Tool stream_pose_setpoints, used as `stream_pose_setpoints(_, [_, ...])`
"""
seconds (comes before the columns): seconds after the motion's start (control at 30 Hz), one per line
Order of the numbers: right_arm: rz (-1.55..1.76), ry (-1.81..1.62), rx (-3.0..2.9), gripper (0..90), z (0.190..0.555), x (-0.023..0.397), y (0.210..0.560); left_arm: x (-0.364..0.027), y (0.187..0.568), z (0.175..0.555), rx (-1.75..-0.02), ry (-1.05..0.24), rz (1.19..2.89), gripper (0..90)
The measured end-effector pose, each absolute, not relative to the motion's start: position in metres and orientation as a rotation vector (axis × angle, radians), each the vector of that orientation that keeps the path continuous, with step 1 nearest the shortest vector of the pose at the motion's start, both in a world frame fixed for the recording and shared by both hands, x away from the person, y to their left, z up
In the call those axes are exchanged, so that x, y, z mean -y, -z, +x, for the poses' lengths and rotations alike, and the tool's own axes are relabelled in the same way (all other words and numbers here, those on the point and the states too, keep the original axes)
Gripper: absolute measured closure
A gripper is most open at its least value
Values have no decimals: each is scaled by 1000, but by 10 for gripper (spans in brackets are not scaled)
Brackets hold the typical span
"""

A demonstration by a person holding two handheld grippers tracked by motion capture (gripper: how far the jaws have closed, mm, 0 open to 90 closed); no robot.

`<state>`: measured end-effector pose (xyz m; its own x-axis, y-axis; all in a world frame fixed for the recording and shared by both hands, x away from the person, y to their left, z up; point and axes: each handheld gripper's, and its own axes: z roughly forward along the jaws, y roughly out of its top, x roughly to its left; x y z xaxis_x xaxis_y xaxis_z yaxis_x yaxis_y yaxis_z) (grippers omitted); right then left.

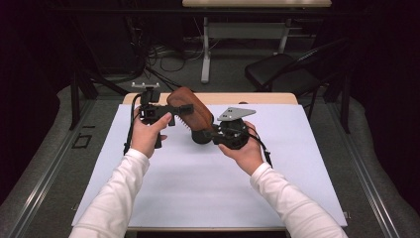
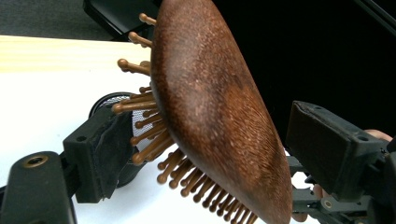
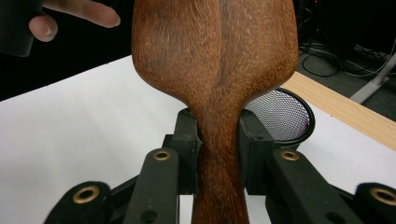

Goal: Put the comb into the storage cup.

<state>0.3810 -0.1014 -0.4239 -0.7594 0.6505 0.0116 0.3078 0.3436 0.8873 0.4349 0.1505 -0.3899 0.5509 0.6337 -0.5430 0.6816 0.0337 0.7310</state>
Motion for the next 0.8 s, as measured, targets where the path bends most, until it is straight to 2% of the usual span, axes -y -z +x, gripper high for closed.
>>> stream_pose_setpoints(0.8, [836,-1404,-2258,719,378,99,424,-139,392,435,-1095,96,1642,179])
